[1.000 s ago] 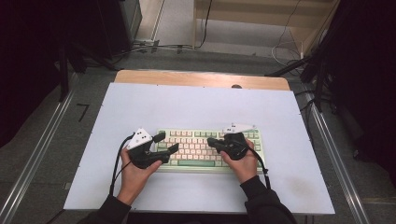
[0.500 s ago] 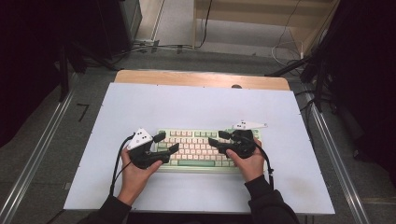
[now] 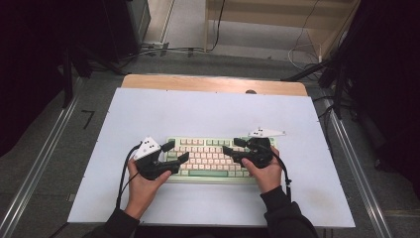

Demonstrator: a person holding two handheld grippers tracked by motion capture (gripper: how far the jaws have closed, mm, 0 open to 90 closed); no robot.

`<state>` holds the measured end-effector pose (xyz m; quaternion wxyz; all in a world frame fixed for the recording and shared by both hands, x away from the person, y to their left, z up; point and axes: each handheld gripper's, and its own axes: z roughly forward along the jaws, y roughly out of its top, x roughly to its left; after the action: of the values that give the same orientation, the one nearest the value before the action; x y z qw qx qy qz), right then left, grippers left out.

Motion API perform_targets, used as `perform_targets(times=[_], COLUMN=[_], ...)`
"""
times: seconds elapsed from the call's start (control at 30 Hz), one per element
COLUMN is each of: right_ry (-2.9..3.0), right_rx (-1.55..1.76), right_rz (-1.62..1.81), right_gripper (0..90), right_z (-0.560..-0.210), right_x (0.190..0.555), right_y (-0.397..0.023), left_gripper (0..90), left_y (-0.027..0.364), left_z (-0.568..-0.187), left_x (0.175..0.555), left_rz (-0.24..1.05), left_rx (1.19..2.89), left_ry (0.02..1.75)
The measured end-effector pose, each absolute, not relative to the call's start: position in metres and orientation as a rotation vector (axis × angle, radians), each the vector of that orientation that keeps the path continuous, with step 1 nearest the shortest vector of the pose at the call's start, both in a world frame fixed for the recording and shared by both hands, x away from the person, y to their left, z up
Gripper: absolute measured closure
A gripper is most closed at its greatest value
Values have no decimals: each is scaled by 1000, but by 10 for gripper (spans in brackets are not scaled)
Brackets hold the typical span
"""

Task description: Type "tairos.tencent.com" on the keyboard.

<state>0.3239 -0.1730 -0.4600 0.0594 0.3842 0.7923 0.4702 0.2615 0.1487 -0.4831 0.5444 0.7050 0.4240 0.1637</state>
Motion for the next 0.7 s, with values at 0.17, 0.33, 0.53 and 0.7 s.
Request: perform_targets(times=[0.17,0.33,0.53,0.7], right_ry=[2385,2391,2390,2387], right_rx=[1162,1158,1167,1169], right_rz=[1433,1429,1424,1422], right_gripper=[367,367,367,368], right_z=[-458,-458,-458,-458], right_x=[324,324,325,325], right_y=[-175,-175,-175,-176], left_gripper=[298,301,312,324], left_y=[149,147,144,139], left_z=[-483,-482,-482,-482], left_x=[260,262,263,266], left_rz=[387,383,368,363], left_rx=[1675,1662,1660,1669], left_ry=[1006,1006,1000,995])
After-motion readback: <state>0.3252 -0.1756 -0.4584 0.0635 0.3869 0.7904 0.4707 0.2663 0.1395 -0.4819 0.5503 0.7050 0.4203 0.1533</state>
